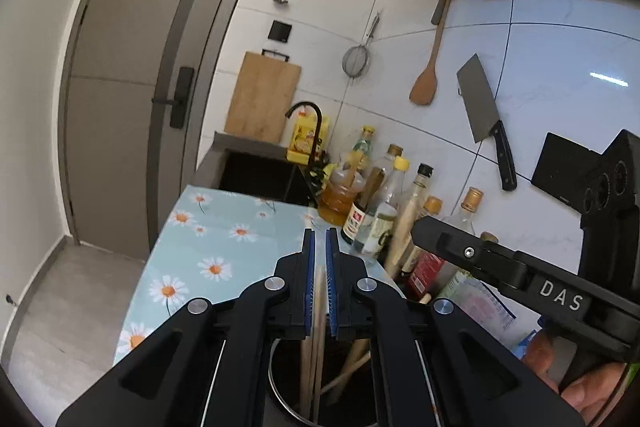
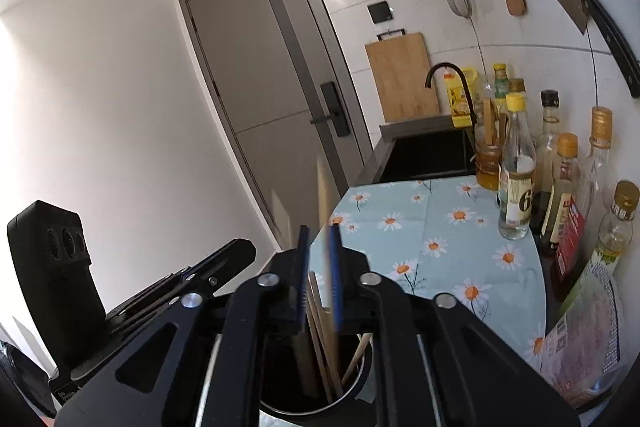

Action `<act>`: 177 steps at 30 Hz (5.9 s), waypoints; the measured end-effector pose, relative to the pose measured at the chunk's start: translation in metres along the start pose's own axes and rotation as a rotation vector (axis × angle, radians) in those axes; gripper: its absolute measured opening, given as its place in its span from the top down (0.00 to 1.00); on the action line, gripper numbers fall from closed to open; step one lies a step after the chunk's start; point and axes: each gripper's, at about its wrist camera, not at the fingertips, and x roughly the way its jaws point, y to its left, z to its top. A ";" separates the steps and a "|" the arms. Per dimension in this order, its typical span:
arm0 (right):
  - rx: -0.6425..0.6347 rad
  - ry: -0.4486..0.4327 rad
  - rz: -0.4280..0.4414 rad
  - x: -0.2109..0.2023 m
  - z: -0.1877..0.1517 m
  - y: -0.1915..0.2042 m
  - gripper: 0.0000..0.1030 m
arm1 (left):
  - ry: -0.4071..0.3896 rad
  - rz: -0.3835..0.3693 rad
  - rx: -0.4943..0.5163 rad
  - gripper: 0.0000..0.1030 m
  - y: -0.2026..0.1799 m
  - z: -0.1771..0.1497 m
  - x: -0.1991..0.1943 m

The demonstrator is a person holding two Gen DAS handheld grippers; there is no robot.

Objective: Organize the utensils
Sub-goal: 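Open both tools to drop the chopsticks into the black holder, then move both open tools back down toward the remaining chopsticks, then close the right tool on one chopstick from the pile, then grasp a chopstick with the left tool while the right tool holds its chopstick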

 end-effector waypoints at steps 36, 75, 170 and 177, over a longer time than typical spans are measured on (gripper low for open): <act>0.305 0.219 0.103 -0.080 -0.100 -0.011 0.62 | 0.251 0.065 0.044 0.78 -0.003 -0.061 -0.098; 0.601 0.922 -0.244 0.001 -0.211 -0.007 0.75 | 0.835 -0.110 -0.004 0.67 0.062 -0.179 -0.075; 0.395 0.752 -0.198 -0.065 -0.178 -0.043 0.95 | 1.069 0.170 0.155 0.91 -0.012 -0.200 0.004; 0.424 0.784 -0.141 -0.065 -0.186 -0.052 0.95 | 1.090 0.190 0.111 0.96 -0.010 -0.198 0.012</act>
